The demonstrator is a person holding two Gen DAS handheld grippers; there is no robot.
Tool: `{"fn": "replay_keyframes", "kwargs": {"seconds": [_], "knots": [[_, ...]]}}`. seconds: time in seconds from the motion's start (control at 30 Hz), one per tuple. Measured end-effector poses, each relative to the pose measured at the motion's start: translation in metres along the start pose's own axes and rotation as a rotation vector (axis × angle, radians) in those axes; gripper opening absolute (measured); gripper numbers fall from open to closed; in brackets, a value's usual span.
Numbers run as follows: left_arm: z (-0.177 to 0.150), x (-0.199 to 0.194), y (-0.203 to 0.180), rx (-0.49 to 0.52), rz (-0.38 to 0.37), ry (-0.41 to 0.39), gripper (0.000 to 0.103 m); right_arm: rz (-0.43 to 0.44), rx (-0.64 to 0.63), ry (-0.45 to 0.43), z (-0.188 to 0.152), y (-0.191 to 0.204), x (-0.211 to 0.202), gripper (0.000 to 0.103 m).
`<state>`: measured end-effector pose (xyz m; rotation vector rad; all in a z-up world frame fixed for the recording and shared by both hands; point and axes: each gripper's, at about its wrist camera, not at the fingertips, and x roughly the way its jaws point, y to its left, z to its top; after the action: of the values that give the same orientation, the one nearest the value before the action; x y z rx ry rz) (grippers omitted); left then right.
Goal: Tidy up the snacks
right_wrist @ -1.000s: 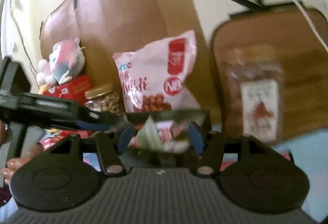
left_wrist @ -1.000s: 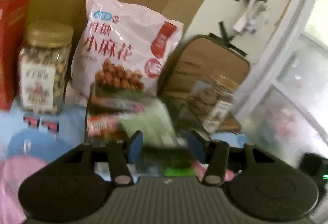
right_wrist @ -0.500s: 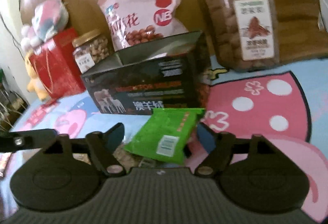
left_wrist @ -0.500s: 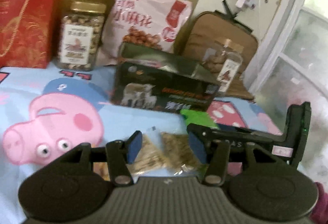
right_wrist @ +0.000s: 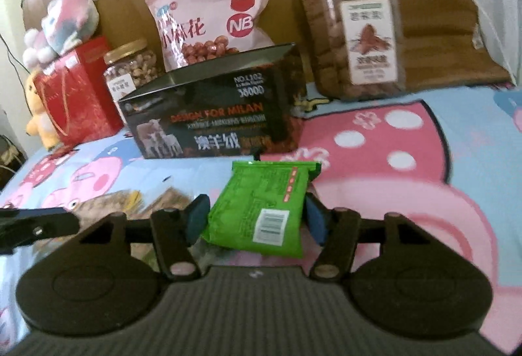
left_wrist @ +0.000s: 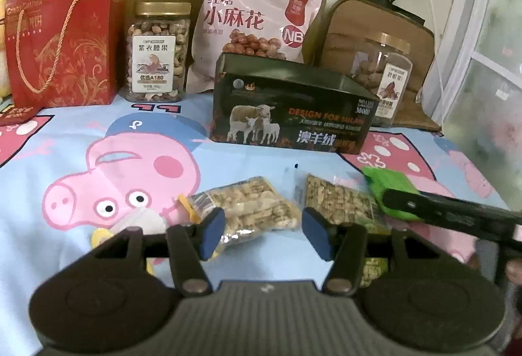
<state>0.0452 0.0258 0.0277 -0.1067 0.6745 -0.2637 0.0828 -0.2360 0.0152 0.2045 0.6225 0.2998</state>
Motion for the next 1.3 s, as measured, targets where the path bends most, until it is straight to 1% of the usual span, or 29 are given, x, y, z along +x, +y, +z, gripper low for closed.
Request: {"fn": "replay_keyframes", "kwargs": {"seconds": [0.1,0.2,0.33,0.4,0.5,0.6,0.67,0.93,1.0,1.07,1.1,1.2,1.27,1.3], "knots": [[-0.003,0.001,-0.003,0.012,0.025,0.003,0.056,-0.002,0.027,-0.016,-0.009,-0.004,-0.017,0.064],[-0.005,0.0,-0.004,0.016,0.035,0.003,0.056,-0.009,0.031,-0.035,-0.016,-0.006,-0.029,0.064],[-0.007,-0.001,-0.006,0.021,0.051,0.006,0.056,0.015,0.031,-0.066,-0.021,-0.007,-0.039,0.064],[-0.008,-0.001,-0.006,0.023,0.06,0.009,0.056,0.041,0.018,-0.095,-0.023,-0.006,-0.045,0.064],[-0.008,0.0,-0.004,0.02,0.076,0.016,0.056,0.125,-0.018,-0.128,-0.026,0.002,-0.054,0.064],[-0.009,0.0,-0.001,0.008,0.087,0.022,0.056,0.215,-0.078,-0.122,-0.028,0.015,-0.059,0.064],[-0.009,0.0,0.001,0.008,0.097,0.021,0.056,0.255,-0.131,-0.114,-0.028,0.025,-0.06,0.064],[-0.012,0.002,0.011,-0.014,0.114,0.038,0.056,0.359,-0.406,-0.044,-0.045,0.07,-0.061,0.065],[-0.013,0.003,0.012,-0.016,0.115,0.042,0.056,0.366,-0.483,-0.02,-0.053,0.079,-0.059,0.066],[-0.014,0.004,0.012,-0.014,0.115,0.042,0.056,0.348,-0.527,-0.018,-0.057,0.083,-0.057,0.066],[-0.014,0.003,0.012,-0.012,0.116,0.041,0.056,0.336,-0.532,-0.016,-0.058,0.084,-0.055,0.07],[-0.014,0.003,0.013,-0.01,0.113,0.041,0.056,0.32,-0.492,-0.017,-0.052,0.077,-0.052,0.08],[-0.014,0.004,0.013,-0.011,0.112,0.041,0.056,0.291,-0.479,-0.017,-0.053,0.073,-0.051,0.082],[-0.014,0.004,0.013,-0.011,0.112,0.041,0.056,0.283,-0.461,-0.016,-0.051,0.069,-0.05,0.085]]}}
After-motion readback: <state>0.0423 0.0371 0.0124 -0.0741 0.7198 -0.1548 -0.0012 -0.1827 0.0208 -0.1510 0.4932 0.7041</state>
